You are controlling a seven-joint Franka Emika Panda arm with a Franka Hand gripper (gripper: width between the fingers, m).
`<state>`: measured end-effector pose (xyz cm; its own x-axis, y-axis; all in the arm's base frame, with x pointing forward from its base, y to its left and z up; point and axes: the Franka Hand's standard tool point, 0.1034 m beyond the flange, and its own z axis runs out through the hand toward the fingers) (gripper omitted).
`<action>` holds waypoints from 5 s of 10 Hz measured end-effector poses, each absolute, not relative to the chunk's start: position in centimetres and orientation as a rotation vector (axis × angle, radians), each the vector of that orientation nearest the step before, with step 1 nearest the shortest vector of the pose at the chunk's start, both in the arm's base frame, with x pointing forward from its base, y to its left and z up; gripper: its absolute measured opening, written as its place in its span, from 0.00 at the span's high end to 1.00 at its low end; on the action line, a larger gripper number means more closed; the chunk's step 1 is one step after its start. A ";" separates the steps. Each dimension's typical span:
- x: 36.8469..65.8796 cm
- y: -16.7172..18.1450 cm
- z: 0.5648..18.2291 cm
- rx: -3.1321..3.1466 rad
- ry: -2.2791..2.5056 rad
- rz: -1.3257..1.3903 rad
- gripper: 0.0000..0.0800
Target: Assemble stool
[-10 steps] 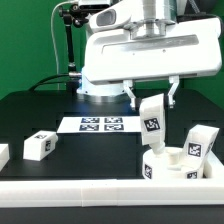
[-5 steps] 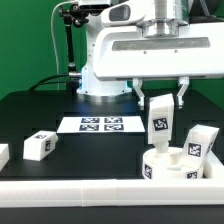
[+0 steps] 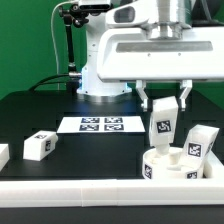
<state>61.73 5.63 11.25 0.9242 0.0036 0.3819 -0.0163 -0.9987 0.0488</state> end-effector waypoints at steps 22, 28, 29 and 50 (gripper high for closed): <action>62.3 5.7 10.2 2.974 0.128 0.693 0.59; 62.2 5.5 10.8 2.978 0.127 0.687 0.59; 62.3 5.4 10.9 2.975 0.128 0.691 0.59; 62.4 5.3 10.2 2.958 0.150 0.721 0.59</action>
Offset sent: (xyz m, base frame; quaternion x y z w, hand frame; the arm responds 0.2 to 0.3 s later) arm 0.0000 0.0000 0.0000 0.0000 0.0000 0.0000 1.0000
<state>62.44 5.29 10.24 0.8835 0.1172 0.4535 0.0729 -0.9908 0.1141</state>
